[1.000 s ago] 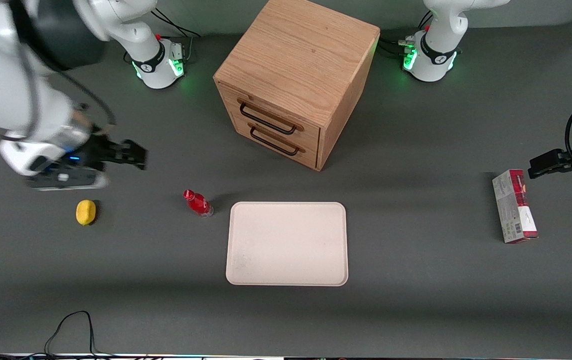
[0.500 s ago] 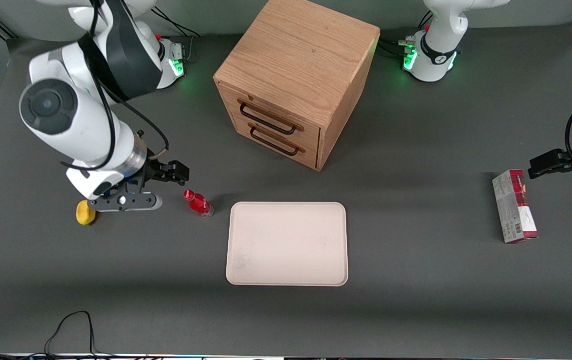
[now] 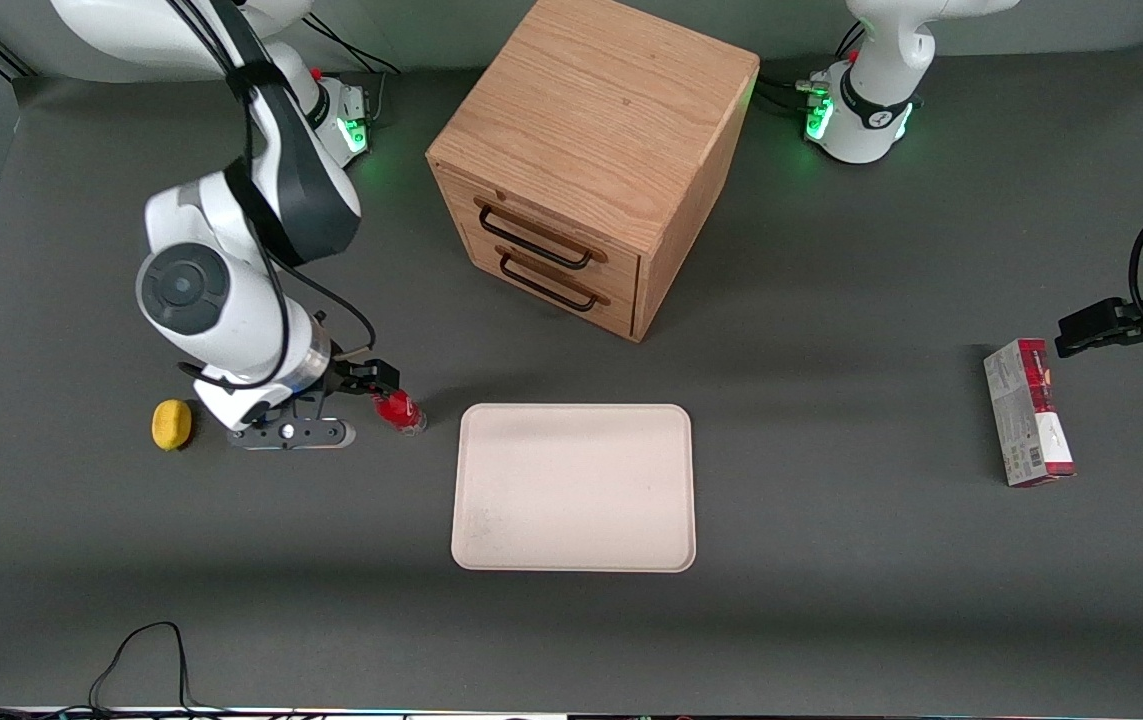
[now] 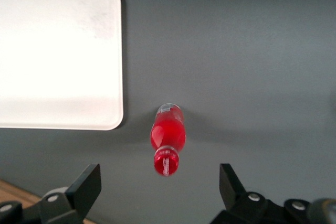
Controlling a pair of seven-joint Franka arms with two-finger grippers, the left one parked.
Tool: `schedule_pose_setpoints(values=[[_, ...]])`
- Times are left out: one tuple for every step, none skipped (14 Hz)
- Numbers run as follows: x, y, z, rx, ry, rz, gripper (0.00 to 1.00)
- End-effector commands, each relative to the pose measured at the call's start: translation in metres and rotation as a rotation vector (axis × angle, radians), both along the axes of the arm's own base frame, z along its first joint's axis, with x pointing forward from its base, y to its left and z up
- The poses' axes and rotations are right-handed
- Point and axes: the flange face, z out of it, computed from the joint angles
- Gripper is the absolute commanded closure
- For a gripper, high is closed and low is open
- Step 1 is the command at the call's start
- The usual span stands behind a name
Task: Place coke bottle on tray
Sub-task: 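Move the open right gripper down over the red Coca-Cola bottle, then close the right gripper around the bottle's cap end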
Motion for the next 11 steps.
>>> schedule_pose_setpoints(values=[[-0.018,-0.004,-0.036,0.016,-0.021,0.001,0.0],[-0.022,-0.005,-0.049,0.018,-0.028,0.001,0.0],[-0.026,0.0,-0.058,0.02,-0.034,0.011,0.0],[-0.027,0.001,-0.064,0.019,-0.036,0.012,0.0],[-0.028,0.0,-0.07,0.019,-0.036,0.012,0.0],[-0.031,0.0,-0.078,0.017,-0.032,0.015,0.0],[-0.034,0.0,-0.082,0.014,-0.026,0.018,0.0],[-0.035,0.0,-0.084,0.013,-0.022,0.017,0.0],[-0.036,0.0,-0.086,0.011,-0.018,0.017,0.0],[-0.036,-0.002,-0.087,0.011,-0.016,0.016,0.0],[-0.036,-0.002,-0.087,0.011,-0.016,0.016,0.0]])
